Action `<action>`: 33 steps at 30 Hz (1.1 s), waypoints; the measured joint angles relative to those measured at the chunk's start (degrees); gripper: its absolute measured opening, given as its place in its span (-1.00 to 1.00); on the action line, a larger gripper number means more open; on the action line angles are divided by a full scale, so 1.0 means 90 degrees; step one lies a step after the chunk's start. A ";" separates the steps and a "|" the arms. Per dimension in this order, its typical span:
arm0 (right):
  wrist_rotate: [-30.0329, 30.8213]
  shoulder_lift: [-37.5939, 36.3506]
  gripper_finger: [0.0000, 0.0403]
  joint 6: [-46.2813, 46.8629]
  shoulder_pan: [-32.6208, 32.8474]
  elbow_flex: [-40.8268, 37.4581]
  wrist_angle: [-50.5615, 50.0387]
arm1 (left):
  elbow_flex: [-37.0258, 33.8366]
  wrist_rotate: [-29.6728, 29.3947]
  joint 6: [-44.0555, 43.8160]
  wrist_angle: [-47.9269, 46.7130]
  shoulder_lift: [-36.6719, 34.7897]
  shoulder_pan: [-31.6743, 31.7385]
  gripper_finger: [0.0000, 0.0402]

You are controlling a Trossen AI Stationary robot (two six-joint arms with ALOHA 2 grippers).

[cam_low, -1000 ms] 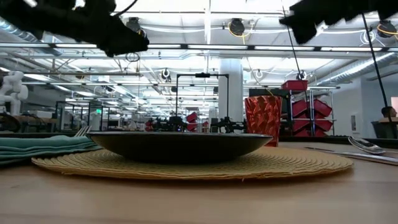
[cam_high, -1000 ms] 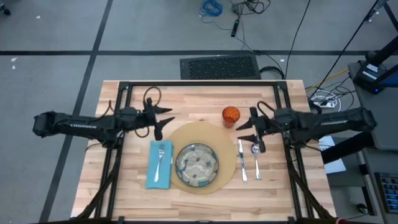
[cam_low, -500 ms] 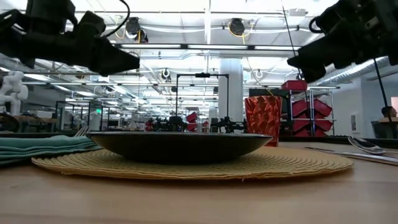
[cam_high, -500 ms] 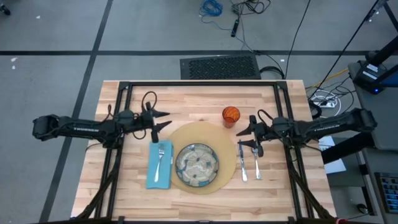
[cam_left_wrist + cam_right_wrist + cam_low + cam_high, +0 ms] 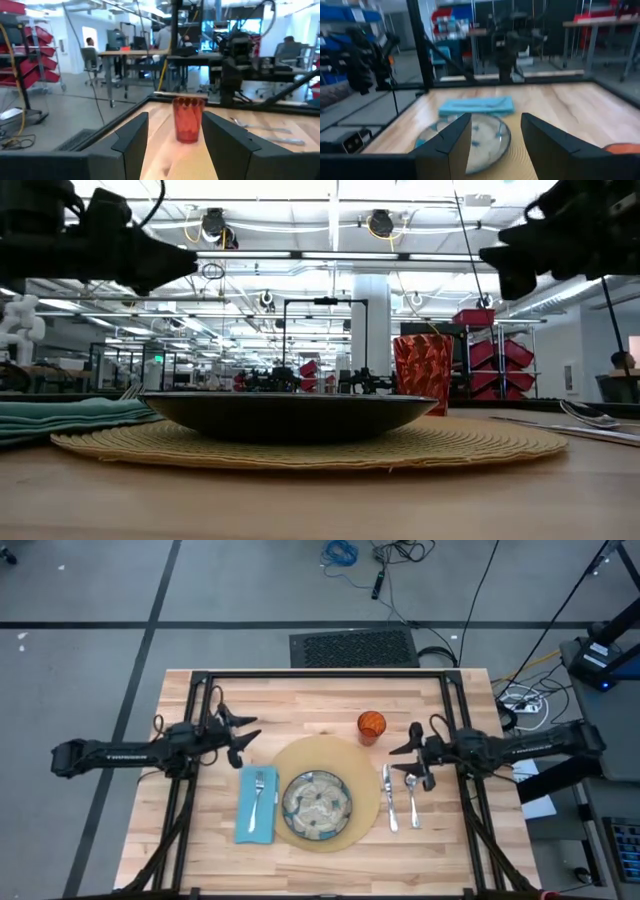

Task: Set table place

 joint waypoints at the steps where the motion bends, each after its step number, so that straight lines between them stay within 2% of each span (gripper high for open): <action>1: 0.0000 -0.0214 -0.18 -0.0006 0.0000 -0.0076 -0.0016 | 0.0000 0.0035 0.0011 -0.0209 -0.0205 0.0000 -0.15; 8: 0.0002 -0.1734 -0.18 -0.0100 0.0000 -0.0299 -0.0549 | 0.0000 -0.0034 0.0119 -0.1357 -0.1515 -0.0002 -0.15; 16: 0.0311 -0.3282 -0.18 -0.0082 0.0000 -0.0302 -0.2241 | -0.0002 -0.0105 0.0118 -0.2911 -0.3011 -0.0002 -0.15; 20: 0.0311 -0.3239 -0.18 -0.0080 0.0000 -0.0389 -0.2201 | -0.0002 -0.0141 0.0119 -0.3003 -0.3009 0.0000 -0.15; 25: 0.0310 -0.3236 -0.18 0.0176 0.0000 -0.0408 -0.2713 | -0.0002 -0.0148 0.0002 -0.3524 -0.3007 0.0000 -0.15; 33: 0.0316 -0.2651 -0.18 0.0406 0.0004 -0.0404 -0.2725 | -0.0002 0.0174 -0.0007 -0.3579 -0.2881 0.0000 -0.15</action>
